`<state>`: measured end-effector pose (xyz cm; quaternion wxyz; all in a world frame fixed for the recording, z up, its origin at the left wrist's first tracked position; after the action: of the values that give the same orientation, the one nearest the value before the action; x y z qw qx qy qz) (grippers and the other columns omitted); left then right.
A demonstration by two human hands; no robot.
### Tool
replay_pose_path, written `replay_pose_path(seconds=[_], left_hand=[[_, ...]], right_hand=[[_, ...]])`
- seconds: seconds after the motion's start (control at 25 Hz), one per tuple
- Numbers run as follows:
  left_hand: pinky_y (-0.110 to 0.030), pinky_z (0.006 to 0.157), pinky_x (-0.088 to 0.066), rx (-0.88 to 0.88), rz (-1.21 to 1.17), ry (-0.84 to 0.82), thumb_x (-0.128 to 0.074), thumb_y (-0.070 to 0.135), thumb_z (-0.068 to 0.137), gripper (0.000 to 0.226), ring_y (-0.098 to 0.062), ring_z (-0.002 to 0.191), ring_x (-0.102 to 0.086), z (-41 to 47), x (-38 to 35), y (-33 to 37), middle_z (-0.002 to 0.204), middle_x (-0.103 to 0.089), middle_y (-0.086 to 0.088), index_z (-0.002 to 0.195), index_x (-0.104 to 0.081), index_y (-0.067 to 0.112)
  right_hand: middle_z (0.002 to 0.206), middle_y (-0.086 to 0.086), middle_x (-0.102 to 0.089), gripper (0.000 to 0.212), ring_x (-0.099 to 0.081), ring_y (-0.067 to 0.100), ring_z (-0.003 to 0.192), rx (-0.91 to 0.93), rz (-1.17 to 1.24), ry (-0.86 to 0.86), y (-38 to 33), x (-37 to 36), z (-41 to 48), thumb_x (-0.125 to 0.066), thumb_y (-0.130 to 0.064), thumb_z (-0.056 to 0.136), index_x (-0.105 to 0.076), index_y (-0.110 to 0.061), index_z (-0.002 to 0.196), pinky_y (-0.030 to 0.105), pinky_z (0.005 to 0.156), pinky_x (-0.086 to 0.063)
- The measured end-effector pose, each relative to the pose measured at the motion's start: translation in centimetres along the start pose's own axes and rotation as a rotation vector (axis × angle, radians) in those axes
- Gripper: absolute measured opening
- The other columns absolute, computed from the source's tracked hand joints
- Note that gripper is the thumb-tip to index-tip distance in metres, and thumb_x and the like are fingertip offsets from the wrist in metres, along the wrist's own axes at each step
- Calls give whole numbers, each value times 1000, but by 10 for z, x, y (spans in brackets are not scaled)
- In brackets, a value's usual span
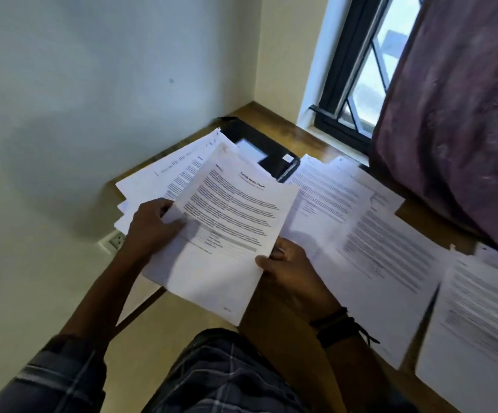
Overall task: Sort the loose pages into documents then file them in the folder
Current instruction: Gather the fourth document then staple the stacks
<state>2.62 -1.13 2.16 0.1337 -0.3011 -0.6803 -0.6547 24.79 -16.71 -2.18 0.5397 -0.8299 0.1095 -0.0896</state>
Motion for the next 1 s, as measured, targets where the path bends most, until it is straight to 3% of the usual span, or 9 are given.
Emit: replay_pose_path(seconds=[0.12, 0.28, 0.36, 0.48, 0.56, 0.68, 0.76, 0.84, 1.0], left_hand=[[-37, 78, -46, 21, 64, 29, -79, 13, 76, 30, -33, 99, -63, 43, 18, -20, 102, -69, -14, 103, -69, 5], [-40, 82, -46, 23, 230, 72, -74, 10, 80, 32, -37, 102, -61, 75, 28, -31, 110, -68, -18, 110, -66, 4], [-44, 90, -45, 40, 350, 122, -73, 17, 82, 41, -39, 109, -58, 82, 29, -29, 119, -65, -17, 120, -61, 7], [-57, 102, -37, -25, 457, 173, -75, 27, 81, 60, -42, 126, -46, 81, 16, -9, 134, -55, -17, 134, -51, 14], [-55, 105, -34, -138, 382, 130, -75, 25, 82, 62, -40, 129, -42, 72, -9, 10, 138, -52, -17, 137, -49, 13], [-45, 107, -34, -368, 267, 5, -73, 27, 83, 58, -35, 127, -47, 46, -60, 40, 135, -56, -15, 134, -54, 8], [-35, 105, -34, -482, 240, -95, -73, 28, 82, 58, -32, 124, -52, 28, -95, 57, 132, -59, -15, 132, -55, 4], [-31, 102, -34, -480, 201, -208, -75, 23, 82, 56, -30, 121, -54, 13, -126, 69, 130, -60, -15, 131, -56, 3], [-38, 101, -43, -512, 230, -333, -70, 32, 85, 56, -27, 117, -56, -9, -168, 78, 128, -61, -12, 134, -54, 8]], right_hand=[[121, 5, -68, 40, -65, 21, 110, 22, -61, -10, -7, -37, 37, -70, -14, 88, -57, -14, 126, 46, 94, -54], [108, -2, -69, 38, -67, 15, 97, 41, -184, 21, -1, -52, 58, -71, -31, 85, -59, -22, 119, 46, 89, -56], [111, -1, -65, 40, -63, 14, 102, 76, -296, 153, -1, -43, 60, -69, -27, 88, -55, -20, 125, 38, 95, -52], [135, 4, -51, 56, -45, 20, 128, 124, -521, 449, -2, -4, 57, -67, -26, 88, -47, -14, 139, 29, 106, -38], [151, 6, -39, 61, -30, 22, 142, 159, -723, 519, 2, 20, 54, -63, -32, 91, -40, -15, 146, 39, 117, -28], [158, 4, -29, 58, -20, 22, 149, 113, -1018, 472, 16, 46, 49, -51, -40, 97, -35, -19, 149, 52, 121, -13], [157, 3, -32, 55, -25, 20, 147, 101, -1101, 482, 24, 59, 37, -49, -42, 98, -40, -20, 147, 54, 119, -6], [152, 3, -42, 52, -35, 21, 143, 120, -1127, 532, 29, 69, 21, -52, -43, 96, -48, -19, 142, 55, 117, -2], [135, 6, -60, 53, -52, 23, 130, 161, -1133, 635, 44, 82, -8, -52, -48, 87, -62, -16, 127, 59, 114, -15]])
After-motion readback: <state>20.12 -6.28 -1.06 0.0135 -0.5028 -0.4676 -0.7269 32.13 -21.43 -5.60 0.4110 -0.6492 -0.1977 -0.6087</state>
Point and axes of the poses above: each hand's wrist, its own z-axis towards the middle knuckle, its own x-axis out of the back of the hand, y = z × x, the point moved 6 cm from there along z, towards the middle knuckle
